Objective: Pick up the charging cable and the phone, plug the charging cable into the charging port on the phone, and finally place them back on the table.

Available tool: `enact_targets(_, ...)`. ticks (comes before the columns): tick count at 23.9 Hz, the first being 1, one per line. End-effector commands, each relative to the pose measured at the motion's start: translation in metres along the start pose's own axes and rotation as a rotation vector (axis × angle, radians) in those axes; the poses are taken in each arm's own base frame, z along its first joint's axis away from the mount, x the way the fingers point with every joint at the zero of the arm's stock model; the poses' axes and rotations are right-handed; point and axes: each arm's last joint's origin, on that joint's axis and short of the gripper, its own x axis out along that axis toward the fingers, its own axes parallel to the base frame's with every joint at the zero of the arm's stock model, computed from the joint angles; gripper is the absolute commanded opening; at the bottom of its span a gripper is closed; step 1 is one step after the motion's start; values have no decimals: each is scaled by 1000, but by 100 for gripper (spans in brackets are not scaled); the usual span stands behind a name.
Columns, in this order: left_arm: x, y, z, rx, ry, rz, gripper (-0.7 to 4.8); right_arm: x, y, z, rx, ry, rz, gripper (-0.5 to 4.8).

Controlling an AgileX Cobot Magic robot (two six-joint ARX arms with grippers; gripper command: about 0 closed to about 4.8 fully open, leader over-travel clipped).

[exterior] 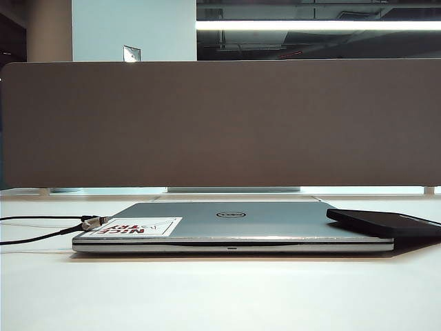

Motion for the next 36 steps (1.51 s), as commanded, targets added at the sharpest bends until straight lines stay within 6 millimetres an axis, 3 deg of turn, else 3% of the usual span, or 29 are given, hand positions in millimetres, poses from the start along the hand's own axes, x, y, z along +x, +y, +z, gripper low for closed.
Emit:
enact_targets(1, 0, 0, 2, 0, -16, 2, -5, -1, 0, 4, 0, -28, 0, 17)
enact_targets(6, 0, 0, 2, -6, -16, 2, -5, -1, 0, 6, 0, -32, 2, 16)
enact_targets(7, 0, 0, 2, -23, -17, 1, -5, -1, 0, 8, 0, -39, 3, -4)
enact_targets(9, -1, 0, 7, -73, -52, 0, -5, -4, 1, 19, 0, -71, 4, -4)
enact_targets(11, -3, 0, 19, -87, -87, -2, -5, -10, 1, 42, 0, -124, 6, -4)
enact_targets(22, 3, 1, 52, -216, -123, -13, -5, -11, 7, 106, 15, -129, 124, -4)
enact_targets(28, 28, 4, 79, -210, -48, -6, -5, 1, 9, 142, 13, -116, 170, -4)
enact_targets(31, 51, 1, 93, -151, 19, -36, -5, 7, 13, 160, 14, -119, 194, -4)
enact_targets(36, 77, -10, 101, -90, 94, -111, -5, 13, 28, 167, 18, -94, 319, -4)
